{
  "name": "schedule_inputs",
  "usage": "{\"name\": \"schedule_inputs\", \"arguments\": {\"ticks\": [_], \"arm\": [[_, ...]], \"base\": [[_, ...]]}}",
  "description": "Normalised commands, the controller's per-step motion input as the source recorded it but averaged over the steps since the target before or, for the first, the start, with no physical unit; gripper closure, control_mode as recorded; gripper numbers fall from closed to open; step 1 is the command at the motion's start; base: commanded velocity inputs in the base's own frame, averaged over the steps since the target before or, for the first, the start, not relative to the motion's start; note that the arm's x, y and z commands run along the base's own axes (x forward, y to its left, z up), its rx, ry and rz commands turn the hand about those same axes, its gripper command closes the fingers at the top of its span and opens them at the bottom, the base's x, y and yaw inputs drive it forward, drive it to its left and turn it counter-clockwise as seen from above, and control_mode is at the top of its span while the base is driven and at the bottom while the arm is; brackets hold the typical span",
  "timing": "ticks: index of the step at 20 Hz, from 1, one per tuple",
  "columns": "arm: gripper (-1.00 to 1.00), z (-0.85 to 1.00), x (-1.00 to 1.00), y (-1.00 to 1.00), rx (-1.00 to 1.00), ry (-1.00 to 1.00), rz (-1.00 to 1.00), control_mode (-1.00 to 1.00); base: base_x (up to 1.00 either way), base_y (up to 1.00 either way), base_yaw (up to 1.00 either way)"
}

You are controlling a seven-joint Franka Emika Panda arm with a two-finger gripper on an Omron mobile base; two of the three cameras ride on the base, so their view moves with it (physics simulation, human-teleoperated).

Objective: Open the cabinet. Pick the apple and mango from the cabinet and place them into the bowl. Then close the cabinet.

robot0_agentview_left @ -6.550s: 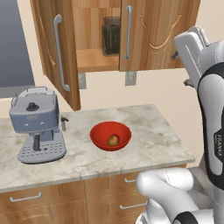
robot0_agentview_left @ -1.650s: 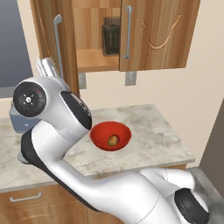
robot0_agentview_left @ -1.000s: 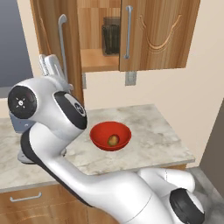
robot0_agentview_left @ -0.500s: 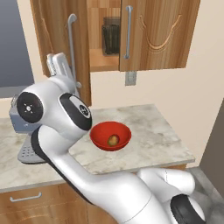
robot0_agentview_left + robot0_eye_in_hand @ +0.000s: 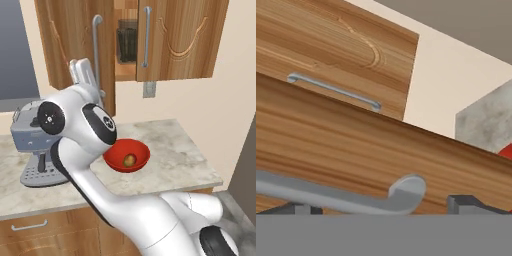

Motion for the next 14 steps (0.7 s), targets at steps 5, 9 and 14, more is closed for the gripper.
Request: {"name": "schedule_inputs", "arguments": {"ticks": [5, 9, 14], "arm": [[-1.0, 0.0, 0.24, -0.41, 0.0, 0.0, -0.06, -1.0], [-1.0, 0.05, 0.51, -0.31, 0.0, 0.0, -0.04, -1.0], [-1.0, 0.1, 0.61, -0.19, 0.0, 0.0, -0.03, -1.0]], "base": [[0.0, 0.0, 0.0], [0.0, 0.0, 0.0], [0.0, 0.0, 0.0]]}}
